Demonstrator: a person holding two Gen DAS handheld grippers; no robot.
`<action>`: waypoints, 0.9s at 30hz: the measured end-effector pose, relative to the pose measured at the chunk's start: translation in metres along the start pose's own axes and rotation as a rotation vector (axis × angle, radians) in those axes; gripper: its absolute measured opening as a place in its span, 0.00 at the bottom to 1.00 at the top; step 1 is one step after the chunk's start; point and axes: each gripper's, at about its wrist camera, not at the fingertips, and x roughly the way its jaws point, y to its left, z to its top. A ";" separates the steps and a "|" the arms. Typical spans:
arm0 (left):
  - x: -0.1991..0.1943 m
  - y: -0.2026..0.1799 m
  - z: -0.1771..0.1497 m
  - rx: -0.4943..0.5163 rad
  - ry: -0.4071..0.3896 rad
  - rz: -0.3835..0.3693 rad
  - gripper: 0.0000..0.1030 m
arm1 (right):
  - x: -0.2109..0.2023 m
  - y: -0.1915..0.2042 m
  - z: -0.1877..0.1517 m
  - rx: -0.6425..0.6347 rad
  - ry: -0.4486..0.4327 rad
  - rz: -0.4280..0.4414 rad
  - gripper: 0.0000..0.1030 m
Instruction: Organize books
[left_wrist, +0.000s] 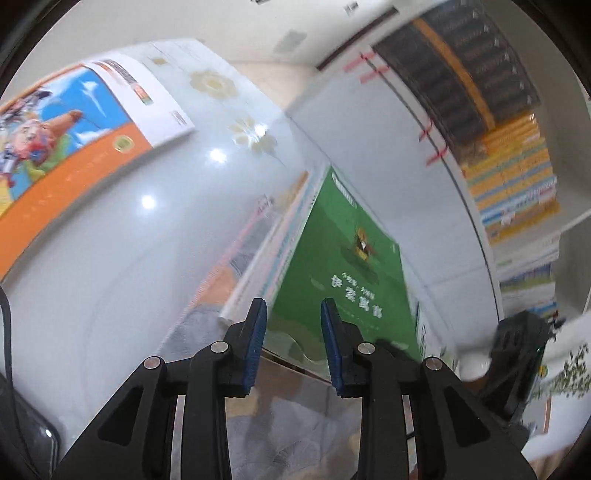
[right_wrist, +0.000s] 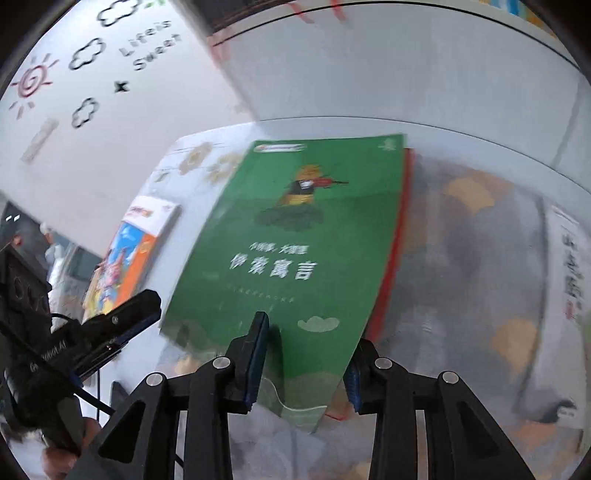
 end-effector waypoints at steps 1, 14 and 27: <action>-0.003 -0.006 -0.002 0.018 -0.012 0.013 0.25 | 0.002 0.002 -0.002 -0.023 0.008 0.029 0.35; 0.125 -0.245 -0.124 0.565 0.441 -0.287 0.37 | -0.148 -0.191 -0.129 0.434 -0.069 -0.012 0.47; 0.256 -0.329 -0.168 0.691 0.465 -0.067 0.37 | -0.210 -0.322 -0.162 0.685 -0.192 -0.429 0.47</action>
